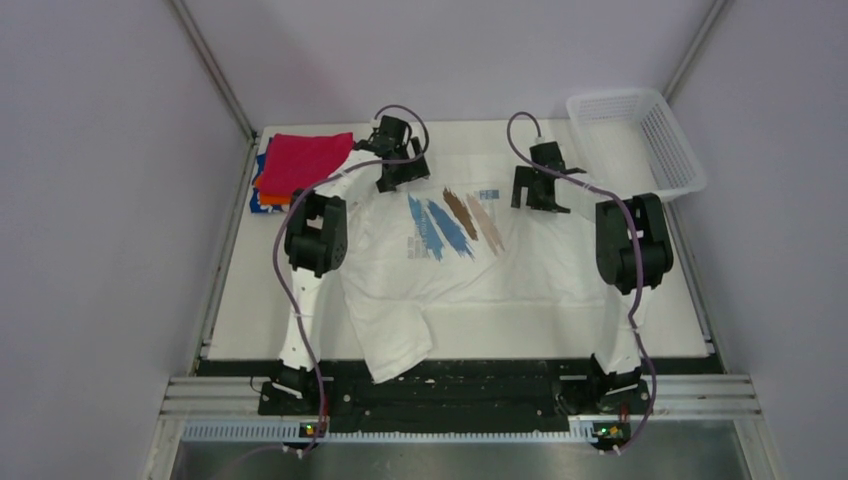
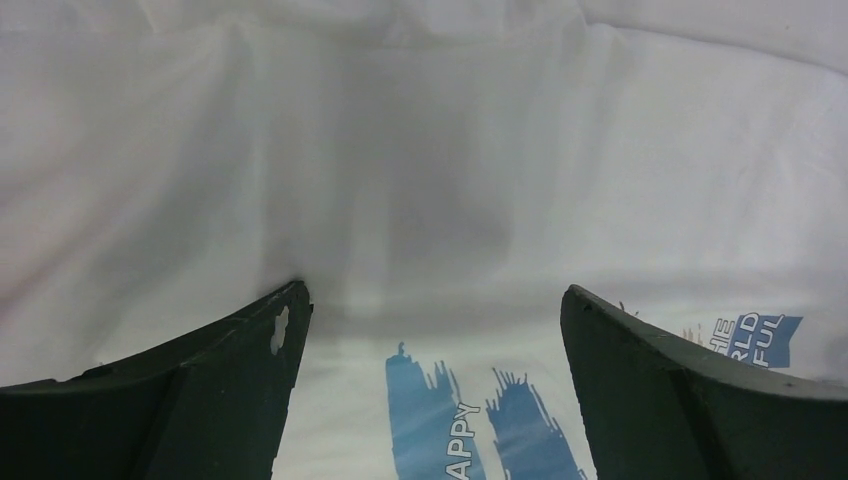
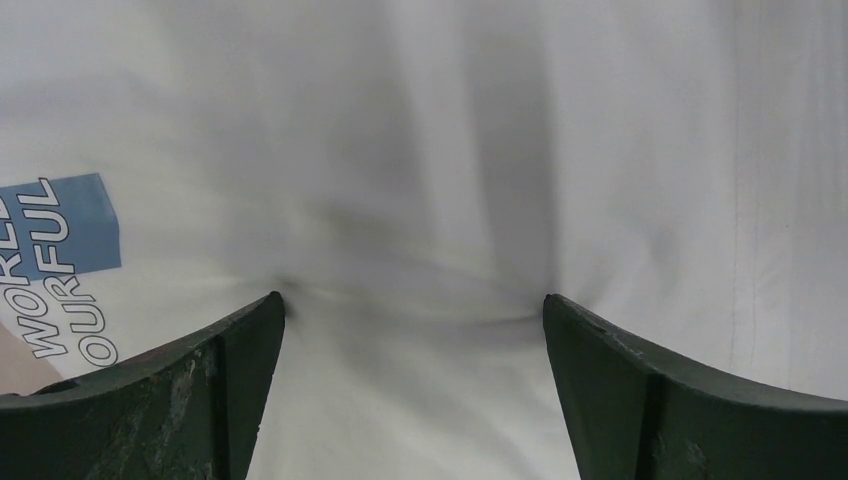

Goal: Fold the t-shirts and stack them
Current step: Flatten out the tshirt, then grab the side of the flattened tshirt closest away from the robot with both arms

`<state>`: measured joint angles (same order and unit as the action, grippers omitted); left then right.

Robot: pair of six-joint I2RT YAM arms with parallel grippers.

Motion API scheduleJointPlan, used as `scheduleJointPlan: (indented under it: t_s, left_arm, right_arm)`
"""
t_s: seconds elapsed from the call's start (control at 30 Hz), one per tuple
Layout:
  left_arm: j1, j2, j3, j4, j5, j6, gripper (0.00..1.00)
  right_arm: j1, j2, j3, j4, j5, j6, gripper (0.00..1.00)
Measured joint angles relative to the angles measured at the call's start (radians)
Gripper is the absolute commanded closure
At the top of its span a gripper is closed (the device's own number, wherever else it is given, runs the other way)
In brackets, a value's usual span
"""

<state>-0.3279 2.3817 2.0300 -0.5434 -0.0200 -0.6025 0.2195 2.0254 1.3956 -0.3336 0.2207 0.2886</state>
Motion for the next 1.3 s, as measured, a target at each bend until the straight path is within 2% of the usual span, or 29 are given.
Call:
scheduleJointPlan:
  t_s: [0.17, 0.27, 0.43, 0.57, 0.67, 0.77, 0.9, 0.97, 1.1, 1.23, 1.3]
  left_arm:
    - [0.005, -0.023, -0.020, -0.014, -0.002, 0.017, 0.01]
    - [-0.003, -0.121, -0.113, -0.028, -0.018, 0.034, 0.01]
    - [-0.062, -0.474, -0.394, -0.028, -0.077, 0.039, 0.01]
    - [-0.169, -0.809, -0.640, -0.035, -0.135, -0.006, 0.01]
    - [-0.260, -1.020, -0.854, -0.070, -0.183, -0.070, 0.04]
    - [-0.354, -1.116, -1.008, -0.136, -0.197, -0.125, 0.11]
    - [-0.495, -1.201, -1.226, -0.262, -0.182, -0.239, 0.20]
    - [-0.570, -1.220, -1.286, -0.332, -0.163, -0.298, 0.23]
    - [-0.693, -1.230, -1.321, -0.415, -0.133, -0.396, 0.31]
    - [-0.756, -1.222, -1.368, -0.384, -0.062, -0.447, 0.42]
    - [-0.768, -1.193, -1.387, -0.365, -0.033, -0.455, 0.44]
  right_arm:
    - [0.000, -0.023, -0.003, -0.022, -0.006, -0.008, 0.01]
    - [0.000, -0.120, -0.053, -0.025, -0.017, -0.004, 0.01]
    - [-0.001, -0.466, -0.255, 0.036, -0.022, 0.058, 0.01]
    - [-0.013, -0.717, -0.441, 0.107, -0.017, 0.146, 0.01]
    - [-0.029, -0.780, -0.540, 0.133, -0.024, 0.197, 0.01]
    - [-0.040, -0.790, -0.607, 0.132, -0.039, 0.235, 0.01]
    - [-0.042, -0.790, -0.616, 0.125, -0.050, 0.253, 0.01]
    - [-0.042, -0.790, -0.615, 0.124, -0.049, 0.255, 0.01]
    - [-0.045, -0.790, -0.615, 0.120, -0.035, 0.258, 0.01]
    - [-0.046, -0.790, -0.615, 0.113, -0.013, 0.264, 0.01]
    - [-0.046, -0.790, -0.615, 0.106, 0.000, 0.267, 0.01]
